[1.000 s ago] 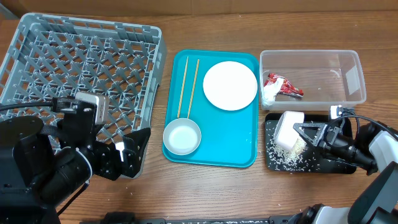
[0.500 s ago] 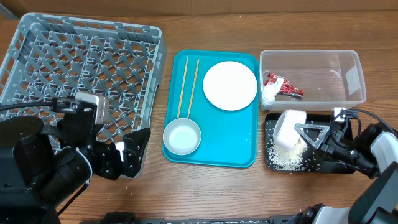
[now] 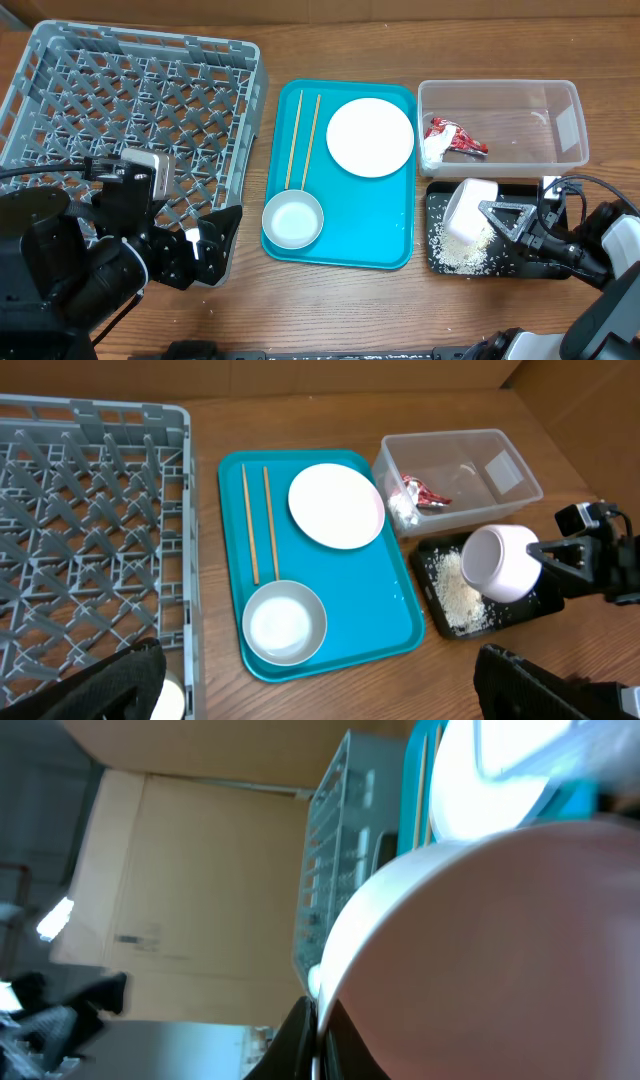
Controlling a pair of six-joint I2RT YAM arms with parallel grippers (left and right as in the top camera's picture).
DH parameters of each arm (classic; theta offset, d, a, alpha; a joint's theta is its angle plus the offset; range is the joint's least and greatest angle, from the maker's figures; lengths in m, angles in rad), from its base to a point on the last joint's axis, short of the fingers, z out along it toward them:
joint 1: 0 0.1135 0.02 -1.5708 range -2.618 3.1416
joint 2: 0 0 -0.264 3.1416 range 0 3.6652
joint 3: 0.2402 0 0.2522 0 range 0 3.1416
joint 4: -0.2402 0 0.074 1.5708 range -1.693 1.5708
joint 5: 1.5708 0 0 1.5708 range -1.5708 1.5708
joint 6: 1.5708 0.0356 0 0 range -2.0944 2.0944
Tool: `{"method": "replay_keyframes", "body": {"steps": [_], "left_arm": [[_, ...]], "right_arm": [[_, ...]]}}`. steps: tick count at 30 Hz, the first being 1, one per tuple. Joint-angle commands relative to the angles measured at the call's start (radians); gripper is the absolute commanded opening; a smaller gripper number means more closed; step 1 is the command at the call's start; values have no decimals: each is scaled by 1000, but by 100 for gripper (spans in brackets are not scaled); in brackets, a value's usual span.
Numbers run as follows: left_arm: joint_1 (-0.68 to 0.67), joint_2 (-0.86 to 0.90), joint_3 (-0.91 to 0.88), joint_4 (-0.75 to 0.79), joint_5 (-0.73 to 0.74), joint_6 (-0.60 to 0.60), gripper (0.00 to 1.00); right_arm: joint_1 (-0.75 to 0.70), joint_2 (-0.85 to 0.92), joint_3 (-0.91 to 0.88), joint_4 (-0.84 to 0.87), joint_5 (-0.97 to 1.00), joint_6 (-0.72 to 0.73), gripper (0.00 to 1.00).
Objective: Sort waste into correct bins and load items into the dishwasher
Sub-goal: 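Return the empty bowl to the teal tray and release it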
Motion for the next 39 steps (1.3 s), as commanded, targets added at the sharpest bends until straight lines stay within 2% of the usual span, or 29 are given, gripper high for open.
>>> {"method": "replay_keyframes", "body": {"steps": [1, 3, 10, 13, 15, 16, 17, 19, 21, 25, 28, 31, 34, 37, 39], "left_arm": [[-7, 2, 14, 0, 11, 22, 100], [-7, 2, 14, 0, 11, 22, 100], [-7, 2, 14, 0, 11, 22, 100], [-7, 2, 14, 0, 11, 22, 100], [-7, 2, 14, 0, 11, 22, 100], [-7, 2, 14, 0, 11, 22, 100], [-7, 2, 14, 0, 11, 22, 100], [-7, 2, 14, 0, 11, 22, 100], [-7, 2, 14, 0, 11, 22, 100], [-7, 2, 14, 0, 11, 22, 100], [-7, 2, 14, 0, 11, 22, 100], [-7, 2, 14, 0, 11, 22, 100], [-7, 2, 14, 0, 11, 22, 100], [-7, 2, 14, 0, 11, 22, 100], [-7, 2, 14, 0, 11, 22, 100]], "right_arm": [[50, -36, 37, -55, -24, -23, 4], [121, -76, 58, -55, -31, 95, 4], [430, -137, 257, -45, -11, 264, 4], [556, -137, 356, 39, 77, 439, 4], [651, -137, 415, 183, 259, 712, 4], [699, -137, 438, 265, 439, 906, 4], [755, -137, 457, 337, 704, 1130, 4], [857, -137, 471, 393, 1094, 1391, 4], [959, -136, 471, 440, 1220, 1439, 4], [1144, -98, 470, 595, 1234, 1442, 4], [1249, -39, 470, 651, 1352, 1541, 4], [1322, 41, 470, 649, 1531, 1662, 4], [1334, 104, 470, 668, 1540, 1705, 5], [1334, 127, 470, 720, 1493, 1686, 43], [1334, 120, 471, 739, 1494, 1685, 47]]}}
